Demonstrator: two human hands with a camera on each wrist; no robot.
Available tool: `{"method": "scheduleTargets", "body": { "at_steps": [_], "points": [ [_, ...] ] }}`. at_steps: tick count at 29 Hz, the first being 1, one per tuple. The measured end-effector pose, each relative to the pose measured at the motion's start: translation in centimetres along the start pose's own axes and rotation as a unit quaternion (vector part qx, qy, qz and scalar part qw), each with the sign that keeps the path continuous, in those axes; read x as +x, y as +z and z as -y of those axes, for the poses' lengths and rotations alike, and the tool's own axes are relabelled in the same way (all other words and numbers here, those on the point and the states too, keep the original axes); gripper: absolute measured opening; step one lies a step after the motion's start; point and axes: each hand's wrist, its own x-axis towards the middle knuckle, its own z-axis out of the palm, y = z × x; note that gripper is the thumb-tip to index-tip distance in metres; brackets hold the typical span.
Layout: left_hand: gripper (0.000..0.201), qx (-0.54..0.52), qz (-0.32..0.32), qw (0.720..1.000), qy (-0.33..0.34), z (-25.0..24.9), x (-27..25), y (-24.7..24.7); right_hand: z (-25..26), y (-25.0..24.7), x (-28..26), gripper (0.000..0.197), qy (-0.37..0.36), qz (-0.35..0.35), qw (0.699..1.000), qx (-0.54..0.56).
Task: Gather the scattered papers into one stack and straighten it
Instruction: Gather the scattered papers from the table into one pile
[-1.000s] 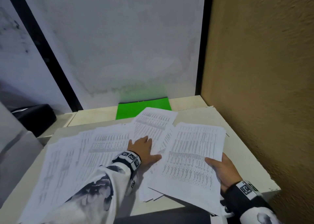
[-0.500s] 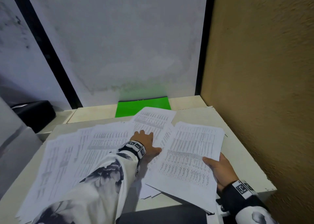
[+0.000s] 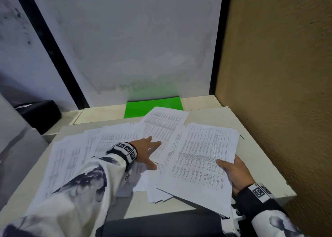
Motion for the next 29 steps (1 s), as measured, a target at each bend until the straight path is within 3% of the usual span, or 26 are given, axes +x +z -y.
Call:
{"method": "scheduleTargets", "body": {
  "at_steps": [2,5,10,15,19,22,24,26,28,29],
  "points": [
    [0.111,0.027,0.007,1.000,0.009,0.1,-0.4,-0.4,0.1,0.1,-0.3,0.047,-0.001,0.003,1.000,-0.010],
    [0.098,0.112,-0.022,0.993,0.017,0.3,0.0,-0.8,0.0,0.1,-0.4,0.046,-0.002,0.002,1.000,-0.017],
    [0.073,0.155,-0.071,0.983,0.067,0.3,0.1,-0.9,0.0,0.2,-0.5,0.046,-0.007,-0.001,1.000,-0.009],
    [0.038,0.135,-0.092,0.986,0.018,-0.7,-0.8,-1.7,0.2,0.2,-0.6,0.045,0.003,0.011,1.000,0.007],
    [0.040,0.004,-0.225,0.974,0.001,-2.0,-3.3,-3.8,0.7,0.7,-0.9,0.042,0.006,0.009,1.000,0.020],
    [0.056,-0.010,-0.297,0.953,0.064,-6.0,-5.8,-3.4,0.4,0.6,-0.5,0.041,0.026,-0.016,0.999,0.043],
    [0.061,0.017,-0.289,0.949,0.126,-9.8,-7.5,-1.7,0.1,0.5,-0.1,0.039,0.052,-0.049,0.994,0.084],
    [0.062,0.034,-0.255,0.954,0.153,-13.2,-8.6,0.6,0.1,0.5,-0.1,0.054,0.086,-0.067,0.985,0.131],
    [0.056,0.040,-0.222,0.958,0.179,-15.3,-8.8,2.4,0.0,0.6,-0.1,0.063,0.098,-0.048,0.984,0.142],
    [0.053,0.054,-0.220,0.953,0.203,-16.1,-8.8,3.3,0.1,0.7,-0.3,0.056,0.087,-0.030,0.987,0.134]
  ]
}}
